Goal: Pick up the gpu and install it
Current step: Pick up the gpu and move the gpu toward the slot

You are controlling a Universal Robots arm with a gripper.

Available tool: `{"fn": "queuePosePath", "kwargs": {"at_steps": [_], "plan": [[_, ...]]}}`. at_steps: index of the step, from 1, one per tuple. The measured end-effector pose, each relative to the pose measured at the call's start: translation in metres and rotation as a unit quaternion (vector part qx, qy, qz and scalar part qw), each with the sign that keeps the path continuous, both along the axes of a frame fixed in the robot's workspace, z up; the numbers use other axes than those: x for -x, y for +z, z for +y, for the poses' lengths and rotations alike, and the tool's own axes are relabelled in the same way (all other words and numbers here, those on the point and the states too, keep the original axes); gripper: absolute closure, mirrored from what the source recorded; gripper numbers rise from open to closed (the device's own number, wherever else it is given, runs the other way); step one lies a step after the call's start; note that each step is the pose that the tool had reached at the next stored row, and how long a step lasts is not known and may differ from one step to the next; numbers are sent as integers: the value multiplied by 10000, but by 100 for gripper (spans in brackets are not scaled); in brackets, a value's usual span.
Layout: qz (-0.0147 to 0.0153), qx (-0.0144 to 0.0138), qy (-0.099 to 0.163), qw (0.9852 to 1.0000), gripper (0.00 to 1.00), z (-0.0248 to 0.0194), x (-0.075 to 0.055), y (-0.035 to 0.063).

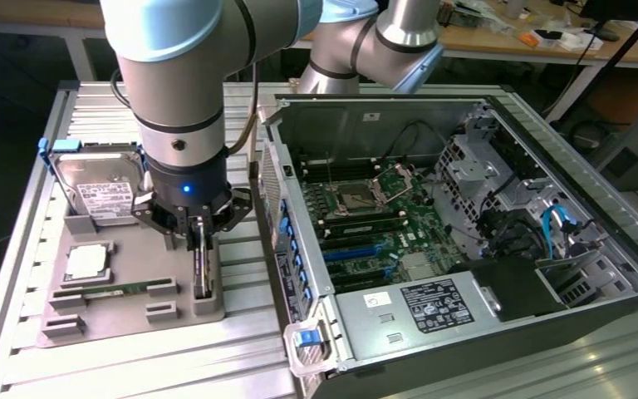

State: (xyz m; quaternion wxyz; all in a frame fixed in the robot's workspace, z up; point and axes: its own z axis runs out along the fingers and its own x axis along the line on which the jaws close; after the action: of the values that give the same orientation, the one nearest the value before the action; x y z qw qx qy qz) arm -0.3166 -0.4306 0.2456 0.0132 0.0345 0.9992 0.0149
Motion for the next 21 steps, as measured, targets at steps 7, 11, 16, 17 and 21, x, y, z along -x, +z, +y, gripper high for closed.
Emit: {"fn": "queuePosePath", "kwargs": {"at_steps": [7,11,16,17,21], "plan": [[0,0,0,10000,73,0,2,-1],[1,0,0,10000,73,0,2,-2],[0,-1,0,10000,73,0,2,-3],[-1,-1,0,10000,73,0,2,-3],[0,0,0,10000,73,0,2,-2]]}}
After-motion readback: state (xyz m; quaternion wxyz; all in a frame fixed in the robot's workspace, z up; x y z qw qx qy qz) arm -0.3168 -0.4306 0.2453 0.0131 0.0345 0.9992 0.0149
